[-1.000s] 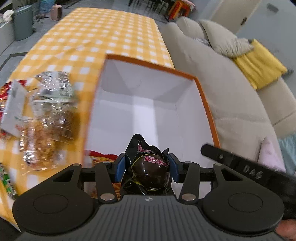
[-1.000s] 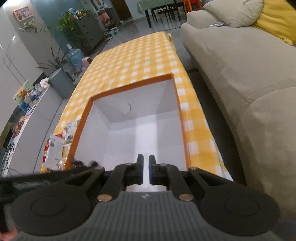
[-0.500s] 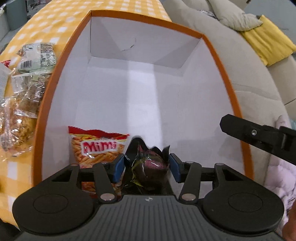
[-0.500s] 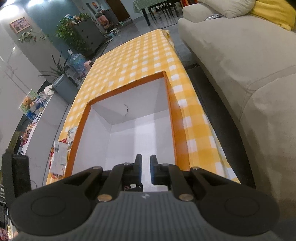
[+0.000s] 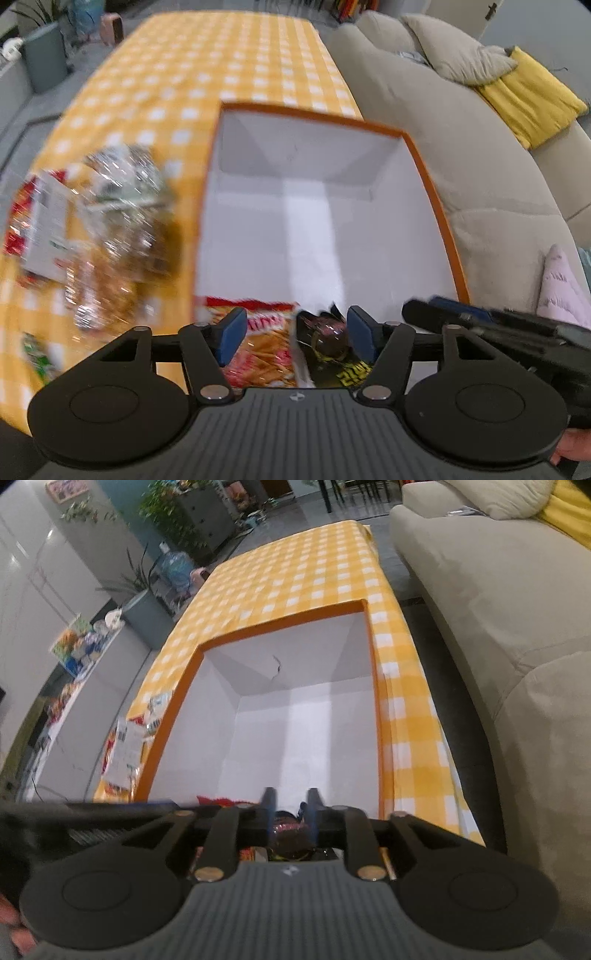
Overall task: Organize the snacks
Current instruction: 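Lower the dark chocolate snack into the box and open the left tool, then grasp the green sausage stick with the left tool, then grasp the clear bread bag with the right tool and lift it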
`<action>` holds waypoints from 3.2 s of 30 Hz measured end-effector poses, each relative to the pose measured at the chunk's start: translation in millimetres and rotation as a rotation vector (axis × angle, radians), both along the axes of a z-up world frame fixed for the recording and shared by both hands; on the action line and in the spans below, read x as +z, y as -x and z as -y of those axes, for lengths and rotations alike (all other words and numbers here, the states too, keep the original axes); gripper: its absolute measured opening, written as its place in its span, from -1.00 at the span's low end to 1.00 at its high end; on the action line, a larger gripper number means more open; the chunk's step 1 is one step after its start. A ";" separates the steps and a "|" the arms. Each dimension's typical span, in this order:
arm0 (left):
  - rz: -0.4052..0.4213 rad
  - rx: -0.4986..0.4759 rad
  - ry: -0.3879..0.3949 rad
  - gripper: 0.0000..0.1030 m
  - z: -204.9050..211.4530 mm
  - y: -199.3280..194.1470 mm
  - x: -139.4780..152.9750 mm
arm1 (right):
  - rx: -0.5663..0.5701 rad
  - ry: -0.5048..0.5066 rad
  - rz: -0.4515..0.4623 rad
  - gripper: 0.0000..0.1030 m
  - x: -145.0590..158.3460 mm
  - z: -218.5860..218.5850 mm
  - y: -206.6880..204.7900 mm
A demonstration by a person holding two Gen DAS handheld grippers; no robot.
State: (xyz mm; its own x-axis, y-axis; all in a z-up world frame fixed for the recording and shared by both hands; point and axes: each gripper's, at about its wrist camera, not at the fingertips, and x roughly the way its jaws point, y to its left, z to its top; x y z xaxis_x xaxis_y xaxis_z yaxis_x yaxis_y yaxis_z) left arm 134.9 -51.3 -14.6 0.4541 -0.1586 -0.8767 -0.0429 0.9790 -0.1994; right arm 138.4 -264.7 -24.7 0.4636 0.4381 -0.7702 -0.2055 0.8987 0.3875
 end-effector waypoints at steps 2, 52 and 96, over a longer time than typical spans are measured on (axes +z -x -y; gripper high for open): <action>0.011 0.015 -0.009 0.49 -5.3 -0.6 7.8 | 0.002 0.017 -0.005 -0.29 1.1 -1.8 0.2; -0.229 0.408 0.081 0.07 -234.7 51.8 -87.9 | 0.300 0.211 0.149 0.93 25.3 -248.4 43.3; -0.118 0.549 0.281 -0.53 -296.9 65.8 -80.4 | 0.244 0.372 0.093 0.93 -95.4 -322.0 13.1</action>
